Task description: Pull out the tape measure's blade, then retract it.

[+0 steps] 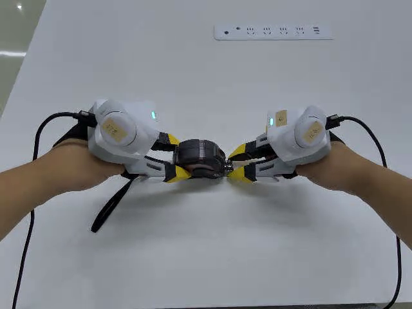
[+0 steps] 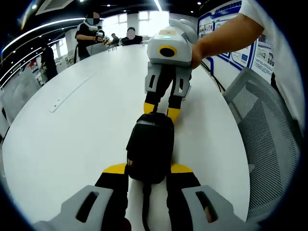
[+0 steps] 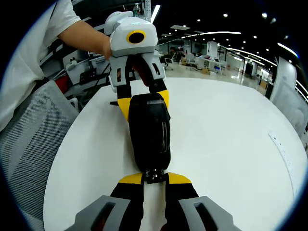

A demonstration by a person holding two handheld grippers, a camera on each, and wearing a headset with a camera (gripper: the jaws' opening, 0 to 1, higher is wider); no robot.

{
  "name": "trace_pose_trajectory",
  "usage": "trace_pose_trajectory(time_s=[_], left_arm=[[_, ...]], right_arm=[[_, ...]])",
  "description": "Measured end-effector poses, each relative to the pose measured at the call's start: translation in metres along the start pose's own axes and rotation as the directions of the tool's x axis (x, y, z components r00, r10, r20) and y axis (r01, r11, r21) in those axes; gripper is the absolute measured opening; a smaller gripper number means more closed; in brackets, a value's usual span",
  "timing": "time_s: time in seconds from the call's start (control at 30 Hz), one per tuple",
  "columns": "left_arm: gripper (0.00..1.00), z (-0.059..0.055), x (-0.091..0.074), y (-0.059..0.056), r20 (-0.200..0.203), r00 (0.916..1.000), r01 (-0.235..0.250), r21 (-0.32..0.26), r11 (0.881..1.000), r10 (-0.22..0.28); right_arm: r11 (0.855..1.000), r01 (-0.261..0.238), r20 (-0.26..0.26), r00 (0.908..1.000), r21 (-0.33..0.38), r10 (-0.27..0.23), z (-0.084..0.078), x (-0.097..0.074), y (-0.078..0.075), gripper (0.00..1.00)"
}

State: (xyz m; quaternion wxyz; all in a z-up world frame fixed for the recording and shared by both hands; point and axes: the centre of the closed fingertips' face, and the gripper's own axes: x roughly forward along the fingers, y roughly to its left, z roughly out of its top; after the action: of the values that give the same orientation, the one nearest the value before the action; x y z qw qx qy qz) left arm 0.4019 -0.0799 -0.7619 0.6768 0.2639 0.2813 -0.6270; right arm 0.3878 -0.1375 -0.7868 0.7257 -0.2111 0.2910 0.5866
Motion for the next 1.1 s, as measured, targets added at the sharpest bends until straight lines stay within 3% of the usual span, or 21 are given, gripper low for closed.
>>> trace_pose_trajectory(time_s=[1.1], left_arm=[[0.23, -0.0004, 0.0007, -0.0001, 0.000, 1.0000, 0.007, 0.016, 1.000, -0.007]], right_arm=[[1.000, 0.009, -0.007, 0.9999, -0.025, -0.009, -0.0030, 0.0049, -0.0026, 0.08]])
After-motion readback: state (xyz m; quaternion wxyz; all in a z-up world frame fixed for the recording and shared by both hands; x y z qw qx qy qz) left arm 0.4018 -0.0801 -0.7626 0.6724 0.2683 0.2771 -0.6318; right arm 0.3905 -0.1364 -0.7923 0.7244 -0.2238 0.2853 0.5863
